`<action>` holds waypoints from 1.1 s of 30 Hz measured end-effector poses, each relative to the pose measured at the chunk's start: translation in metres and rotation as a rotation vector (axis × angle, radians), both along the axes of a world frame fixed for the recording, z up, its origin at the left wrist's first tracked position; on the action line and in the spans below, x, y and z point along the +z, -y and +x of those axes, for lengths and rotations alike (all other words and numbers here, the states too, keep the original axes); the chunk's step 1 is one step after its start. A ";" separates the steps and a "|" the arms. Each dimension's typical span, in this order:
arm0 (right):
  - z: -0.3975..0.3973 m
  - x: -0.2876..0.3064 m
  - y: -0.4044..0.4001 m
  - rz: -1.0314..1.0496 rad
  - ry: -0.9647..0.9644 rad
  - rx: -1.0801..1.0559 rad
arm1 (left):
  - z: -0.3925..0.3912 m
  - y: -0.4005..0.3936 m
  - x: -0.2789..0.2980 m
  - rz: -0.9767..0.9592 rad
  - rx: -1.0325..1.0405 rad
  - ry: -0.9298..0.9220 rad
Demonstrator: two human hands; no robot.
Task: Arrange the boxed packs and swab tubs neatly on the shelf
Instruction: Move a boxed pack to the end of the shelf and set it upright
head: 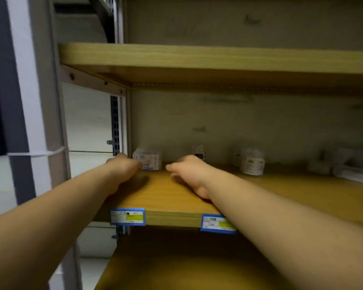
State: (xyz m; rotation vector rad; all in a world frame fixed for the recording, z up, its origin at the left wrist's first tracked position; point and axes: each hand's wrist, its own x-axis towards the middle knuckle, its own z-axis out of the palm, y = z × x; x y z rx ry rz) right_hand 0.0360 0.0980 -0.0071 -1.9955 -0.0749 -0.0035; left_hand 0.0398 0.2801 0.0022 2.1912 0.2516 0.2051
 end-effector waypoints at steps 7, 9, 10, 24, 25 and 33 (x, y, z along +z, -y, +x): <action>-0.088 0.008 0.125 0.178 0.246 -0.086 | -0.081 0.092 0.008 -0.012 -0.017 0.267; -0.102 0.010 0.175 0.193 0.276 -0.168 | -0.105 0.143 0.004 -0.083 -0.084 0.286; -0.109 0.011 0.197 0.185 0.286 -0.210 | -0.114 0.169 0.003 -0.110 -0.136 0.277; -0.105 -0.018 0.298 -0.301 0.178 -0.363 | -0.107 0.331 -0.031 0.159 -0.411 0.284; -0.105 -0.017 0.299 -0.290 0.173 -0.364 | -0.105 0.331 -0.030 0.144 -0.421 0.284; -0.115 -0.019 0.308 -0.079 0.191 -0.373 | -0.103 0.337 -0.021 0.218 -0.473 0.142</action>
